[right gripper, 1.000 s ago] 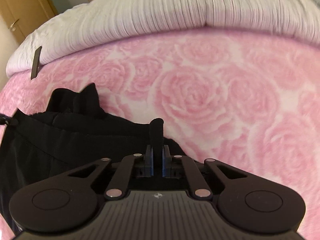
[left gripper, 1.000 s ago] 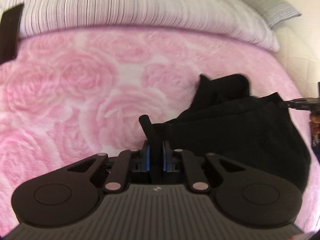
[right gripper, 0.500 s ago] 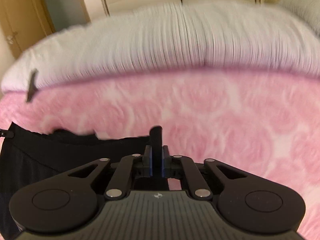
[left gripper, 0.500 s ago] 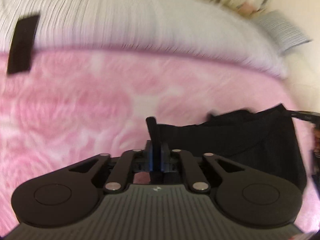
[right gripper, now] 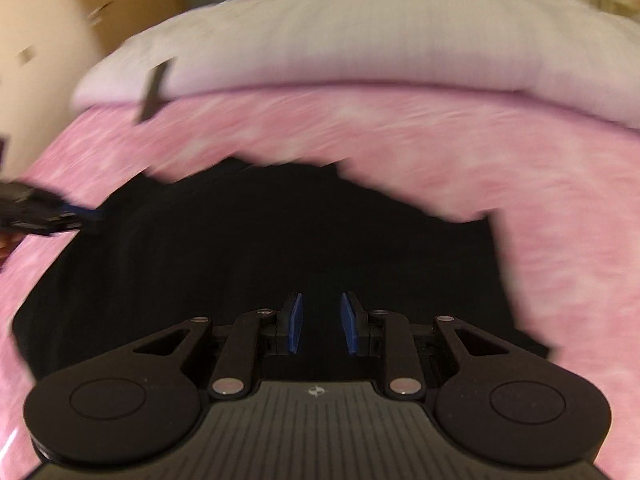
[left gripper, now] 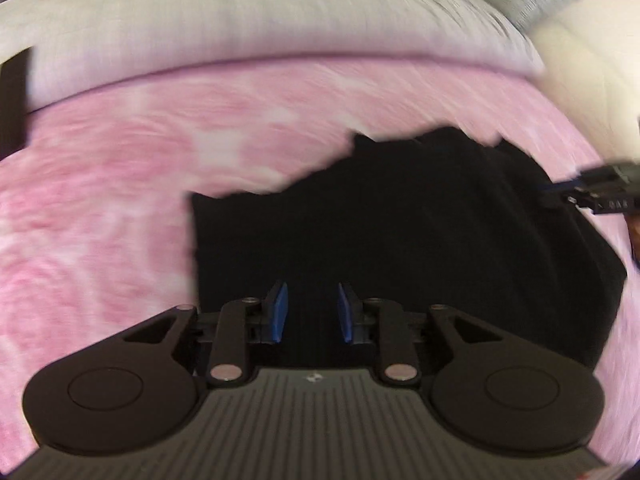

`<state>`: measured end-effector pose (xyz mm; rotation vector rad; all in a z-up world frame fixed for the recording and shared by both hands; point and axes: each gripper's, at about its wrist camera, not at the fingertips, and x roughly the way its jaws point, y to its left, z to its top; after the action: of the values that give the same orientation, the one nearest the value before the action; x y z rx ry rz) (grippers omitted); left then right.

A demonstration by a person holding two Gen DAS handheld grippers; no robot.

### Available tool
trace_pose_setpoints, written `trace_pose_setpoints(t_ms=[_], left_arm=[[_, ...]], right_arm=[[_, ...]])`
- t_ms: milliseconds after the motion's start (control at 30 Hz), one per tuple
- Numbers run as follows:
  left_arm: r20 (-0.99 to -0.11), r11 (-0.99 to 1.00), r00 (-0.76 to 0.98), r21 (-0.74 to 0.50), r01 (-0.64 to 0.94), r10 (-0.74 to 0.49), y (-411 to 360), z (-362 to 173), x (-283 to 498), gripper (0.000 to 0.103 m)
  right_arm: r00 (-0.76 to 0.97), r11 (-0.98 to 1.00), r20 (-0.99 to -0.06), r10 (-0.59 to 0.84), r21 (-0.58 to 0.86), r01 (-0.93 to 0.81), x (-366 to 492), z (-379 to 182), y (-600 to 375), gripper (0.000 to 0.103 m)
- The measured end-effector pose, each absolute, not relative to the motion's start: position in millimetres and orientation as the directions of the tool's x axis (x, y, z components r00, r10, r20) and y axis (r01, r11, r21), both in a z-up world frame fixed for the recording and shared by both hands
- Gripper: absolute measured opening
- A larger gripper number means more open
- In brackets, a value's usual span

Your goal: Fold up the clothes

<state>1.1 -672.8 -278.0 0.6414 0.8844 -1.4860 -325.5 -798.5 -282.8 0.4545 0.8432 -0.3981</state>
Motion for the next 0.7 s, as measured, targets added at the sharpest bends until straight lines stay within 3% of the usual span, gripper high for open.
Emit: trace_pose_setpoints(t_ms=[100, 200, 400, 500, 633, 700], left_arm=[[-0.842, -0.009, -0.108, -0.122, 0.992, -0.529, -673, -298, -6, 0.02], [-0.844, 0.03, -0.077, -0.109, 0.994, -0.531, -663, -300, 9, 0.004], [-0.86, 0.104, 0.022, -0.036, 0.994, -0.511, -633, -286, 36, 0.004], [-0.858, 0.1, 0.077, 0.03, 0.995, -0.507, -609, -270, 30, 0.022], [-0.854, 0.147, 0.072, -0.005, 0.989, -0.515, -576, -252, 20, 0.022], [-0.856, 0.218, 0.046, -0.079, 0.973, -0.515, -561, -247, 19, 0.024]], right_arm=[[0.585, 0.851, -0.804, -0.107, 0.23, 0.472, -315, -297, -785, 0.026], [0.537, 0.844, -0.834, -0.128, 0.193, 0.501, -331, -311, -788, 0.025], [0.426, 0.785, -0.874, -0.233, 0.089, 0.613, -399, -309, -789, 0.024], [0.375, 0.737, -0.887, -0.27, 0.06, 0.673, -425, -299, -778, 0.025], [0.4, 0.724, -0.872, -0.284, 0.079, 0.686, -437, -278, -747, 0.035], [0.43, 0.722, -0.86, -0.274, 0.111, 0.683, -436, -270, -729, 0.038]])
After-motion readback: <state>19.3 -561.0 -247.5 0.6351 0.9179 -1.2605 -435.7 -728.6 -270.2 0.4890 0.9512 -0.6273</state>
